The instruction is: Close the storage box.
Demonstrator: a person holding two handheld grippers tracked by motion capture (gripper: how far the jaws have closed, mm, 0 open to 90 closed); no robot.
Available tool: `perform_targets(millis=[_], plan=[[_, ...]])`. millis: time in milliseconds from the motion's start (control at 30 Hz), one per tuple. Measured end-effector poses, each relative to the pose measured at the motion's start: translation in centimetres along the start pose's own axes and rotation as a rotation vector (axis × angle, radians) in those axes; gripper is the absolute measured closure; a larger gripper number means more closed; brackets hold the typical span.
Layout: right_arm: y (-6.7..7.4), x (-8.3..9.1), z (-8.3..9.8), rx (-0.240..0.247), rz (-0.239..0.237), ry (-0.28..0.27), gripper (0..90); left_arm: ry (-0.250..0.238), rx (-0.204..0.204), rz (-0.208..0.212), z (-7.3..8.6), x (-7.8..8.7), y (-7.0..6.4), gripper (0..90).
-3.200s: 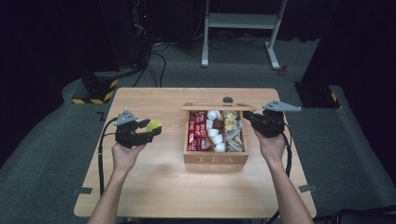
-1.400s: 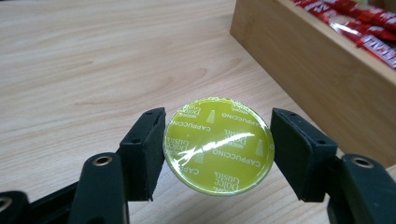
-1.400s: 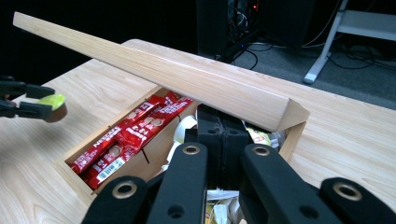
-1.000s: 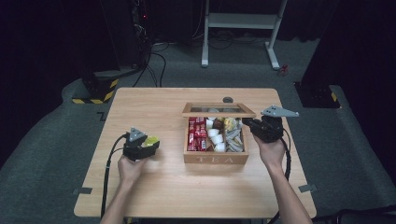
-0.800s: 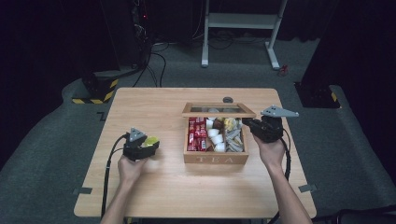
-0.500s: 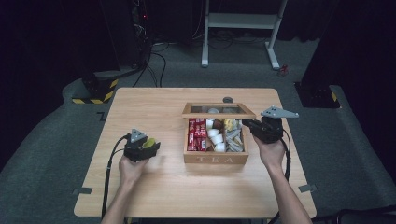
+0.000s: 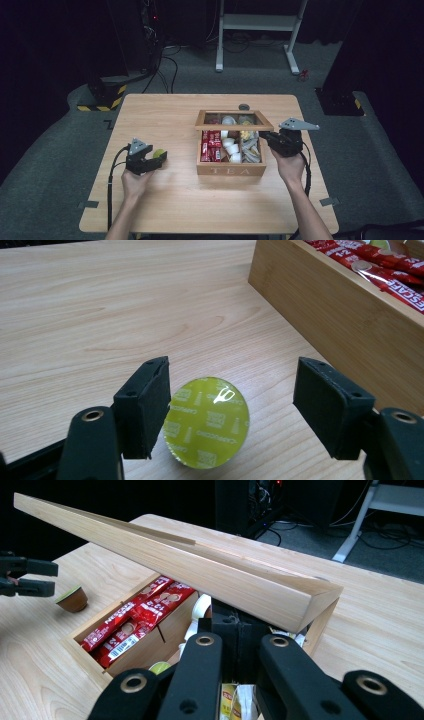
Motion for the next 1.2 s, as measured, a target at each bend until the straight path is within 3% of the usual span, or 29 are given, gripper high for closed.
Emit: perform_targets(millis=[267, 533, 833, 967, 1200], plan=[[0.1, 0.0, 0.6, 0.000, -0.006, -0.001, 90.0, -0.029, 0.036, -0.015, 0.7, 1.8, 1.3, 33.1], [0.3, 0.0, 1.4, 0.004, -0.014, 0.002, 90.0, -0.026, 0.059, -0.041, 2.5, 2.9, 2.4, 33.5], [0.5, 0.0, 2.1, -0.007, -0.021, 0.002, 90.0, 0.017, 0.077, -0.072, 4.5, 2.8, 3.3, 34.0], [0.5, 0.0, 2.4, -0.009, -0.025, 0.003, 90.0, 0.048, 0.112, -0.069, 5.5, 2.6, 3.7, 33.4], [0.6, -0.1, 3.1, -0.014, -0.031, 0.008, 90.0, 0.079, 0.094, -0.100, 6.5, 2.4, 4.0, 33.3]])
Point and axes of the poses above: each handheld gripper's, and its own axes: x roughly backward along the jaws, z roughly out of its underside, y roughly to its left, the point moved 5 cm from there along -x, roughly forward along the jaws, and after that the axes turned 3 degrees about z, right-handed, at the moved point
